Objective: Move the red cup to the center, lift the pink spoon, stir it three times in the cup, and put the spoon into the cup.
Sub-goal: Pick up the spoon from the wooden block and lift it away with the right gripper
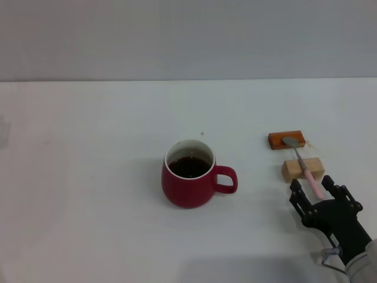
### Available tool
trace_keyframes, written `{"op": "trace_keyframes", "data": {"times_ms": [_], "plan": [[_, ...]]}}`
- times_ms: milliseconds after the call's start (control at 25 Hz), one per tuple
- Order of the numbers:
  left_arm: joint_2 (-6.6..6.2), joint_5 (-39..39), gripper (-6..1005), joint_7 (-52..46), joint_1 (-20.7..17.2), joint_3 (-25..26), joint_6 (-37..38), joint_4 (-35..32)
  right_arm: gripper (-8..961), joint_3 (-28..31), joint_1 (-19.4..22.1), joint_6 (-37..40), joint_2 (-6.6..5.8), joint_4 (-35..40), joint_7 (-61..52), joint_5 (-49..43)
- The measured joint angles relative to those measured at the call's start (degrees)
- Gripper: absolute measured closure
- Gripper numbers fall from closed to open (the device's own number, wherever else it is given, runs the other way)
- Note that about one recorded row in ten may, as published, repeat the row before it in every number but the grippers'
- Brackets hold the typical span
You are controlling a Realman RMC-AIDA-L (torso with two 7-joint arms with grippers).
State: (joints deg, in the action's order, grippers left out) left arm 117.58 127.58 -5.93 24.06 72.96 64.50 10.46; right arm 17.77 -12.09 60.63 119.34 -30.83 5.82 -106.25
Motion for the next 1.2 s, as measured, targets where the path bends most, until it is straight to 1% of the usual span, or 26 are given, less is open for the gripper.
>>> {"op": "trace_keyframes", "data": {"times_ms": [160,520,960,1160,1200], "plan": [[0.02,-0.1,156,0.0,0.0,0.0,0.0,0.0,266,0.5,-0.5,-0.2,0.06,0.5,-0.3,0.2],[0.02,-0.1,155,0.0,0.1,0.0,0.0,0.0,320,0.5,-1.4,-1.0,0.1,0.8,-0.4,0.5],[0.02,-0.1,155,0.1,-0.3,0.0,0.0,0.1,387,0.5,-1.4,-1.3,0.14,0.9,-0.4,0.5],[0.02,-0.1,155,0.1,-0.3,0.0,0.1,0.0,459,0.5,-1.3,-1.5,0.18,0.9,-0.4,0.6],[0.02,-0.1,155,0.1,-0.3,0.0,0.1,0.0,461,0.5,-1.3,-1.5,0.2,0.9,-0.4,0.6]]}}
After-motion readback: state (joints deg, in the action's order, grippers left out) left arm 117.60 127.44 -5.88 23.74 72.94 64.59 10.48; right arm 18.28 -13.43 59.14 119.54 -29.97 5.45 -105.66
